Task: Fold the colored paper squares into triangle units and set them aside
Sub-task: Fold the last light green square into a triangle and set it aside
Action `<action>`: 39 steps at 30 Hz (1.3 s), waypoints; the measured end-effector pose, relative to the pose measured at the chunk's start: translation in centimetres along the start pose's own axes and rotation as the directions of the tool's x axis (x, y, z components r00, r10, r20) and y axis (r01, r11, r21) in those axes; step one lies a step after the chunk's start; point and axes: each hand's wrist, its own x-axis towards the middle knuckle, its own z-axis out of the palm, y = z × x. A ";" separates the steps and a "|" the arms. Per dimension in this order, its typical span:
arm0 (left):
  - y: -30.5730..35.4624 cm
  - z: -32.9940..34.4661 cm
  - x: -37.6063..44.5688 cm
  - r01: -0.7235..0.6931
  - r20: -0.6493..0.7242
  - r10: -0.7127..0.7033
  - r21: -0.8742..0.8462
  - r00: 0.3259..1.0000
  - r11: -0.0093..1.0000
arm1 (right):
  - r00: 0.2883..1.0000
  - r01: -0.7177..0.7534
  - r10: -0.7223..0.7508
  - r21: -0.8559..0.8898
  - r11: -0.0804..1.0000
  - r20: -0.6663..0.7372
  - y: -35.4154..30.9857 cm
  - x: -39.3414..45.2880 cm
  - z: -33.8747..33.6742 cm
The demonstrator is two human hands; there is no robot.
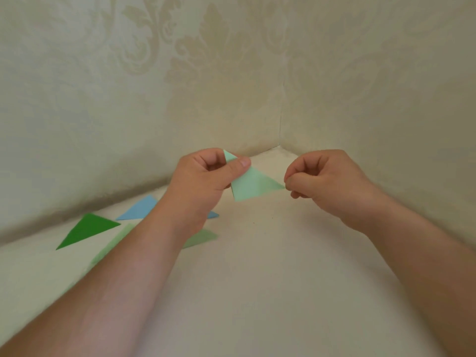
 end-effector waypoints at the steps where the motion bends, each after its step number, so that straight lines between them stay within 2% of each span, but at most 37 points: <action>1: 0.0 0.0 0.0 -0.001 0.012 0.001 0.021 1.000 1.000 | 1.000 -0.001 0.002 0.027 1.000 -0.009 0.0 0.1 -0.1; 4: -0.2 0.7 -0.5 0.014 0.071 -0.022 0.105 0.997 0.994 | 0.999 0.025 -0.026 0.057 0.998 0.020 -0.3 0.0 0.4; 8: -0.2 1.9 -1.4 0.012 0.129 -0.030 0.141 0.991 0.990 | 0.994 0.057 -0.058 0.012 0.998 0.096 -0.3 -0.8 1.4; 11: -0.1 1.8 -1.4 0.021 0.122 -0.038 0.134 0.992 0.991 | 0.996 0.067 -0.068 0.029 0.997 0.061 -0.4 -0.7 1.3; 19: 0.6 1.2 -1.4 -0.043 0.143 -0.005 0.332 0.990 0.942 | 0.997 0.028 -0.030 0.028 0.999 0.070 -0.5 -0.7 1.1; 23: 0.5 1.5 -1.4 0.031 0.132 -0.063 0.236 0.989 0.971 | 0.999 -0.002 -0.001 0.078 0.997 0.049 -0.5 -0.6 1.2; 26: -0.1 1.9 -1.4 0.004 0.152 -0.034 0.197 0.988 0.980 | 0.998 0.002 -0.008 0.095 0.995 0.061 -0.5 -0.7 1.3; 33: 0.1 1.0 -0.3 -0.024 -0.088 0.026 0.023 0.996 0.999 | 0.998 -0.028 0.023 0.081 0.996 0.056 -0.4 -0.2 0.7; 37: 0.7 0.8 -0.1 0.038 -0.202 -0.065 -0.137 0.977 0.990 | 0.999 -0.045 0.045 0.071 0.996 0.005 -0.5 -0.1 0.1; 39: 0.8 0.5 0.1 0.076 -0.207 -0.115 -0.188 0.972 0.979 | 0.997 -0.078 0.079 0.131 0.988 -0.001 -0.7 -0.1 0.1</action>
